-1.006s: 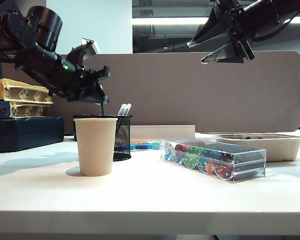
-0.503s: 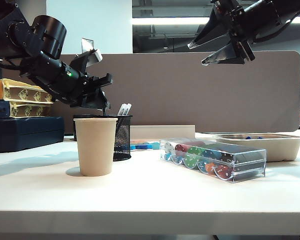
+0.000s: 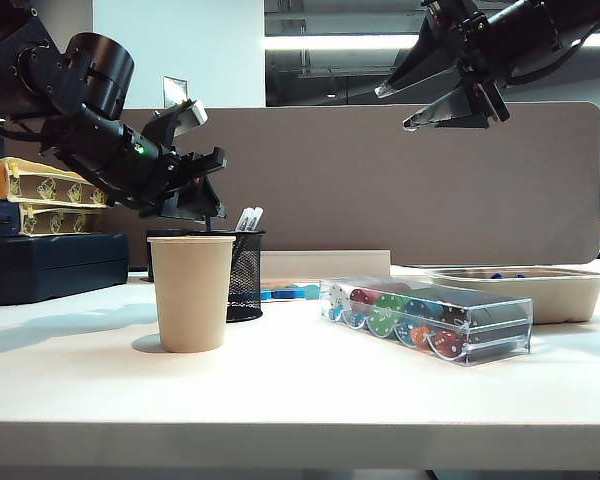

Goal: Pick up one pen and put it in the pen container.

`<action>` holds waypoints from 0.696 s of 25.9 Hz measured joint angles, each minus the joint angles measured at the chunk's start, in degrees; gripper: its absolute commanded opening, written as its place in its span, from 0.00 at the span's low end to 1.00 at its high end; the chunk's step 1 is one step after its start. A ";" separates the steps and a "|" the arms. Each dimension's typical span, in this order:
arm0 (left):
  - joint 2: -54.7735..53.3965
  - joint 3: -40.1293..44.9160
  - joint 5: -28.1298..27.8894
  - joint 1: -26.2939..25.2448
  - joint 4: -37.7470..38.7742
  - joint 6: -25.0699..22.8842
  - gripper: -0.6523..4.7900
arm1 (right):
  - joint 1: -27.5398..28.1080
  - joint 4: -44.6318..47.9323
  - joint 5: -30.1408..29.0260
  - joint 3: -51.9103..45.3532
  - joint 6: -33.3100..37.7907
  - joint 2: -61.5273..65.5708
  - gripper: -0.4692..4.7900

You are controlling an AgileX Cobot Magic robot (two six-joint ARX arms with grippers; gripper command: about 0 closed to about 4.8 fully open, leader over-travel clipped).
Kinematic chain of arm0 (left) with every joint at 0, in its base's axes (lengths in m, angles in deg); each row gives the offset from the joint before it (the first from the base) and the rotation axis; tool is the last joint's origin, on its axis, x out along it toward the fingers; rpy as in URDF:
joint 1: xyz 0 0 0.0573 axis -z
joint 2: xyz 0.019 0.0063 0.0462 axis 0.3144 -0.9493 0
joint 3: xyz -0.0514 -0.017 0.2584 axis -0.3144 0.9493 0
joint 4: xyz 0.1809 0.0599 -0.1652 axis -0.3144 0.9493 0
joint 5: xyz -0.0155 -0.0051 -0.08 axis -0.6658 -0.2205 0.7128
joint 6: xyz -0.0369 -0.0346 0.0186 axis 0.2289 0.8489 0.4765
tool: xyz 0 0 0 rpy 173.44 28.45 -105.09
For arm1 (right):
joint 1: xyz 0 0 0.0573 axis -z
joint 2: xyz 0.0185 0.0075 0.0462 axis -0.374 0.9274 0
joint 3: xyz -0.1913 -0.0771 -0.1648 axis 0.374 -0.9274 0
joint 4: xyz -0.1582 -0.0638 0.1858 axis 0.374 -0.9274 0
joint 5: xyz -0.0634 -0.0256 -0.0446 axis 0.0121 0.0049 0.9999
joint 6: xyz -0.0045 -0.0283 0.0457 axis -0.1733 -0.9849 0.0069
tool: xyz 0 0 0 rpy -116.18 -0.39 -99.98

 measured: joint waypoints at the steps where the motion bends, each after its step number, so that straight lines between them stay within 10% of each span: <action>1: 0.00 -0.02 0.02 0.07 0.09 0.11 0.30 | 0.00 0.00 0.00 0.00 0.00 0.00 0.65; 18: 5.20 -0.26 -1.53 0.07 3.72 -0.04 0.35 | 0.00 -0.42 0.04 0.00 0.00 0.00 0.65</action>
